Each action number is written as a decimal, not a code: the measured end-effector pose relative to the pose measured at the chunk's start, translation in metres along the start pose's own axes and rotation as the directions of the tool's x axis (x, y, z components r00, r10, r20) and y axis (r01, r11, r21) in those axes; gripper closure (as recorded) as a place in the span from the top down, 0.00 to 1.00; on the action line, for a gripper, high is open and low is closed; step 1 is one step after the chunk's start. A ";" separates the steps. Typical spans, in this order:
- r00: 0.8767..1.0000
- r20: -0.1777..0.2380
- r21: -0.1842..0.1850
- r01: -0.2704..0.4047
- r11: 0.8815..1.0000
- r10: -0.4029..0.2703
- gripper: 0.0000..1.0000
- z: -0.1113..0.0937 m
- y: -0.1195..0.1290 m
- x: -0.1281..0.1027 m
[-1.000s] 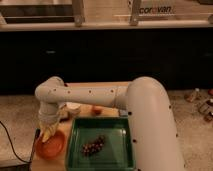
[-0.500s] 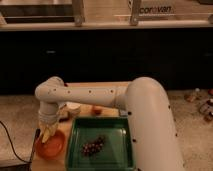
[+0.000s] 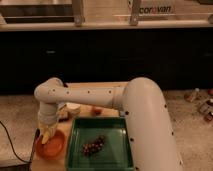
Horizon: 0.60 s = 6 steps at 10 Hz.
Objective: Place banana in red bowl
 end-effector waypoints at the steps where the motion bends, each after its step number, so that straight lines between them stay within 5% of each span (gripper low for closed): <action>1: 1.000 0.007 -0.019 0.006 1.000 -0.005 0.40 0.005 -0.002 -0.001; 5: 0.999 0.029 -0.063 0.018 0.998 -0.016 0.78 0.023 -0.004 -0.001; 6: 0.999 0.028 -0.067 0.023 0.997 -0.021 0.80 0.023 -0.005 -0.003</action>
